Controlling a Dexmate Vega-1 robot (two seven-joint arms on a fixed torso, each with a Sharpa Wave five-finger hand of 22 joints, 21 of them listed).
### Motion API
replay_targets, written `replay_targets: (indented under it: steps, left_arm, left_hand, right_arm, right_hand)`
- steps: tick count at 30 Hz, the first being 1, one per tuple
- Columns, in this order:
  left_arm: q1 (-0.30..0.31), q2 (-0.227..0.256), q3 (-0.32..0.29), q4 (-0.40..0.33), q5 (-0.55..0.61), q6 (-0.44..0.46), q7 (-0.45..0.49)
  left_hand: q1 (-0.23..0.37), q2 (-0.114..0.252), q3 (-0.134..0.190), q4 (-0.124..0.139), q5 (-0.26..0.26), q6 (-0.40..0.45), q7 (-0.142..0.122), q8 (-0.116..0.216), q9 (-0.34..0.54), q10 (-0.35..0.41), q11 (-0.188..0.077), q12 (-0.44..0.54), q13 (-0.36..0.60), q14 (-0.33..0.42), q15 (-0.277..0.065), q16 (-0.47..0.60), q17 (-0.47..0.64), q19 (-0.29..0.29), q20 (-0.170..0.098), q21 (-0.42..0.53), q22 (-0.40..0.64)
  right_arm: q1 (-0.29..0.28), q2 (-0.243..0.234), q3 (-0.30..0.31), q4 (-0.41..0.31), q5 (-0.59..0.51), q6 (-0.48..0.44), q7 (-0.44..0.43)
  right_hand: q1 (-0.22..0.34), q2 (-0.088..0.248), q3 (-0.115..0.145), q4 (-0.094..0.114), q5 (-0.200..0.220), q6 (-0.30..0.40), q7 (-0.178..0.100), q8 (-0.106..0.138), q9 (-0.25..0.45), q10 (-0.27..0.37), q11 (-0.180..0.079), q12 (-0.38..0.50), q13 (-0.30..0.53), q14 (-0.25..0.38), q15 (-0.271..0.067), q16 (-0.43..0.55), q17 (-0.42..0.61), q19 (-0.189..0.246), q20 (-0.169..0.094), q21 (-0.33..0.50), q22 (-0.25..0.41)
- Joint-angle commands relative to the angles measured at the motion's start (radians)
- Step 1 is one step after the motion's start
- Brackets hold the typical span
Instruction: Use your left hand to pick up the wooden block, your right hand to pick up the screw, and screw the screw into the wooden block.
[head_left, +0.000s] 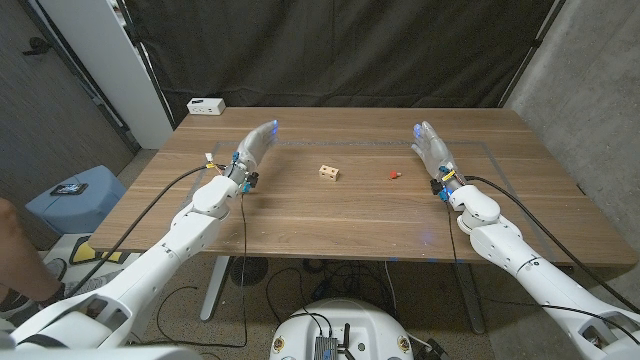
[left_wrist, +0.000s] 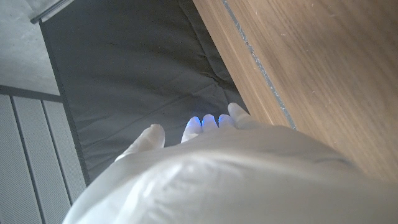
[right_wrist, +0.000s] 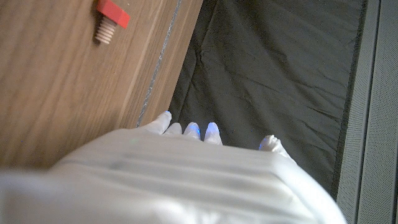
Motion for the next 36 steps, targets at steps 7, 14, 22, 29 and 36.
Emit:
replay_targets:
  steps: [7, 14, 22, 29, 36]
  left_arm:
    - [-0.021, 0.131, 0.028, -0.128, 0.178, 0.073, 0.010]
    - [-0.039, 0.166, 0.038, -0.155, 0.213, 0.104, -0.022]
    - [-0.103, 0.217, 0.078, -0.171, 0.321, 0.128, -0.078]
    - [-0.147, 0.248, 0.101, -0.190, 0.382, 0.143, -0.133]
    - [-0.218, 0.287, 0.146, -0.213, 0.481, 0.155, -0.229]
  left_hand:
    - [0.041, 0.010, -0.001, -0.059, -0.008, -0.007, -0.053, -0.011, 0.005, 0.003, -0.040, -0.012, 0.003, -0.066, 0.019, -0.012, 0.006, -0.065, 0.036, -0.018, 0.006]
    - [0.054, 0.005, -0.003, -0.081, -0.009, -0.025, -0.079, -0.015, 0.005, -0.006, -0.052, -0.018, 0.003, -0.090, 0.011, -0.011, 0.006, -0.095, 0.033, -0.020, 0.006]
    - [0.107, -0.013, 0.004, -0.150, -0.005, -0.059, -0.108, -0.013, 0.006, -0.025, -0.065, -0.025, 0.004, -0.128, 0.001, -0.006, 0.007, -0.144, 0.018, -0.019, 0.004]
    - [0.144, -0.034, 0.002, -0.197, -0.007, -0.074, -0.138, -0.007, 0.006, -0.038, -0.077, -0.026, 0.004, -0.139, -0.001, -0.002, 0.008, -0.159, 0.020, -0.015, 0.004]
    - [0.175, -0.050, 0.000, -0.223, -0.007, -0.068, -0.148, 0.000, 0.007, -0.022, -0.086, -0.018, 0.005, -0.128, -0.003, 0.003, 0.008, -0.158, 0.030, -0.011, 0.003]
  right_arm:
    - [0.005, 0.009, -0.010, 0.005, -0.019, 0.011, -0.011]
    - [0.009, 0.016, -0.008, 0.013, -0.022, 0.021, -0.020]
    - [0.009, 0.017, -0.003, 0.019, -0.018, 0.026, -0.018]
    - [0.014, 0.014, -0.002, 0.037, -0.013, 0.033, -0.001]
    - [0.014, 0.019, 0.005, 0.051, -0.013, 0.054, -0.002]
  right_hand:
    - [0.014, 0.001, 0.009, -0.002, 0.010, 0.001, -0.007, 0.006, 0.004, 0.000, -0.006, 0.007, 0.004, -0.012, -0.025, 0.003, 0.003, 0.004, -0.029, 0.004, 0.002]
    - [0.015, 0.000, 0.010, -0.004, 0.011, 0.000, -0.007, 0.006, 0.004, -0.002, -0.005, 0.007, 0.004, -0.013, -0.026, 0.003, 0.002, 0.004, -0.030, 0.004, 0.002]
    - [0.017, 0.000, 0.011, -0.006, 0.011, 0.000, -0.008, 0.005, 0.004, -0.003, -0.008, 0.007, 0.003, -0.014, -0.026, 0.003, 0.002, 0.005, -0.029, 0.005, 0.002]
    - [0.018, -0.001, 0.012, -0.007, 0.012, 0.000, -0.008, 0.005, 0.004, -0.003, -0.008, 0.007, 0.003, -0.014, -0.025, 0.003, 0.002, 0.006, -0.028, 0.005, 0.002]
    - [0.020, -0.002, 0.013, -0.010, 0.012, 0.000, -0.007, 0.005, 0.004, -0.005, -0.009, 0.007, 0.003, -0.016, -0.024, 0.003, 0.001, 0.007, -0.026, 0.005, 0.002]
